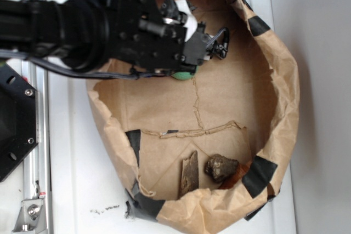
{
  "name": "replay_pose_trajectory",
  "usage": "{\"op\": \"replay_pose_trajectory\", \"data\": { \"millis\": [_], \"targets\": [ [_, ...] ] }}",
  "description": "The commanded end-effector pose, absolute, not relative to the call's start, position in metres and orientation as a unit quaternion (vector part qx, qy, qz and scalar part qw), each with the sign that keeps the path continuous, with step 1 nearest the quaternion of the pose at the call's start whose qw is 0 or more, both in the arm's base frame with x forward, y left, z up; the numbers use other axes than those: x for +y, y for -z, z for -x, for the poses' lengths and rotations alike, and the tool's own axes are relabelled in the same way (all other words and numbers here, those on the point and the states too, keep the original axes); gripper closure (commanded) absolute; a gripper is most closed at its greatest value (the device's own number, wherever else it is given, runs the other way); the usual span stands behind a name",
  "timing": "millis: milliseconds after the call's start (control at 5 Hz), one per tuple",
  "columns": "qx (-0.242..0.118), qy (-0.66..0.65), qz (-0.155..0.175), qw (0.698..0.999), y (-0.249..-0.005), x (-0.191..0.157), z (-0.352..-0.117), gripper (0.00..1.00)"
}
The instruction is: Grab the blue ball.
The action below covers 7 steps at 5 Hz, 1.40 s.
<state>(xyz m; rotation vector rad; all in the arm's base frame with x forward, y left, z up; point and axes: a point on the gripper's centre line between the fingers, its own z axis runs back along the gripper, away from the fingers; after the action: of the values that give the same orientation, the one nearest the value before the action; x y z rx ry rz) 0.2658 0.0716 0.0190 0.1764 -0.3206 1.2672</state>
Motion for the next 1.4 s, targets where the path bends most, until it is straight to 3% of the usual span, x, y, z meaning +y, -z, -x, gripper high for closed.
{"op": "replay_pose_trajectory", "data": {
  "millis": [0,600,800,1000,1200],
  "targets": [
    [-0.154,-0.6,-0.086,0.78,-0.026,0.09,-0.274,1.0],
    [-0.153,-0.611,-0.076,0.773,-0.035,0.099,-0.282,1.0],
    [-0.153,-0.609,-0.056,0.776,-0.042,0.107,-0.288,1.0],
    [-0.17,-0.576,-0.003,0.799,-0.067,0.114,-0.296,1.0],
    [-0.136,-0.486,0.097,0.858,-0.107,0.084,-0.293,1.0]
  ]
}}
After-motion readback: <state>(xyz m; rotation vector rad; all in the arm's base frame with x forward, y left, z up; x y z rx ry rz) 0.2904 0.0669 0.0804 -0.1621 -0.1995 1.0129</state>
